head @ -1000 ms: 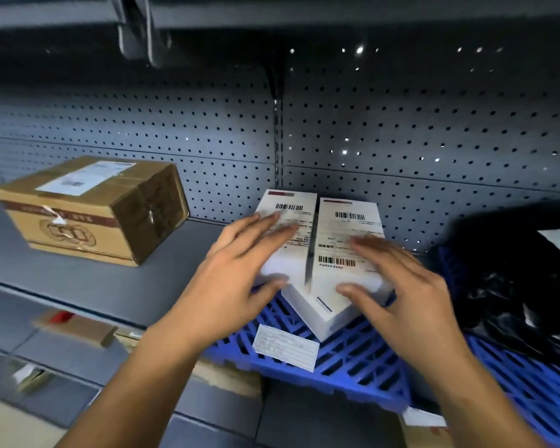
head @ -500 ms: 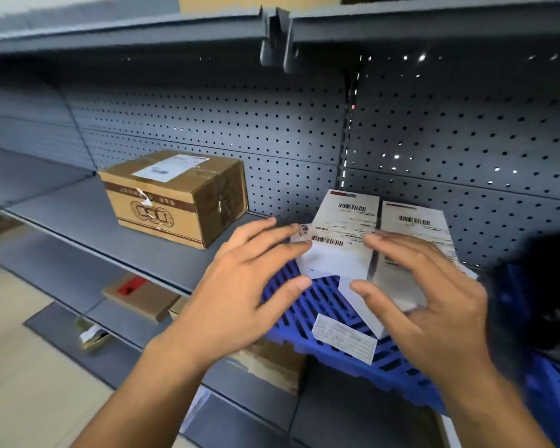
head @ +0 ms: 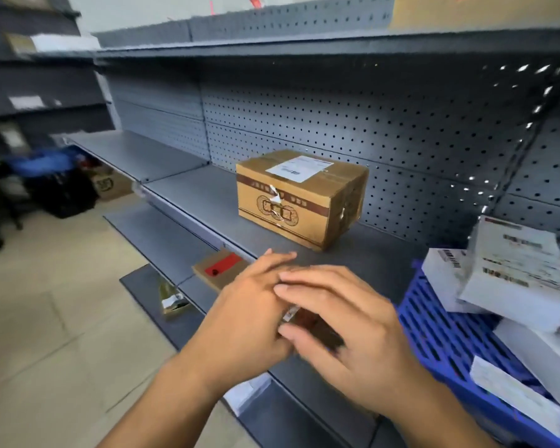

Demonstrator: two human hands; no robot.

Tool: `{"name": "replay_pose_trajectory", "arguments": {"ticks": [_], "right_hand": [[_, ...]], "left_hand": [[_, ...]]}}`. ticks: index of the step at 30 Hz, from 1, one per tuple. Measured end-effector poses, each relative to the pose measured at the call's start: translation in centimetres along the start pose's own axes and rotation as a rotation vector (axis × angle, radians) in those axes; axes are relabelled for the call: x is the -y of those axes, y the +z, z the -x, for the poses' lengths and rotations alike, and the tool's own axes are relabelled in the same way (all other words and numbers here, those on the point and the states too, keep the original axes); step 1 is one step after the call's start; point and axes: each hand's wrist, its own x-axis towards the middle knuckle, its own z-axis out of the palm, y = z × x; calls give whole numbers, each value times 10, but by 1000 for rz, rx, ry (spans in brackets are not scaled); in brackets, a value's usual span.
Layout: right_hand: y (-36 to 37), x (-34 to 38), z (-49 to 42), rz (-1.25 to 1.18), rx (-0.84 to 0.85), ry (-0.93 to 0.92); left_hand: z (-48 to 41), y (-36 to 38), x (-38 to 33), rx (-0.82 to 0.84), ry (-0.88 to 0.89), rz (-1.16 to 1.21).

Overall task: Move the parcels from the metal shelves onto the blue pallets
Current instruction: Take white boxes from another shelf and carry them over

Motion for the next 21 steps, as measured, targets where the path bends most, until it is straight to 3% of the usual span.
{"name": "replay_pose_trajectory", "arguments": {"ticks": [21], "right_hand": [[239, 89, -128, -233, 111, -212]], "left_hand": [[205, -108, 189, -128, -474, -73]]}}
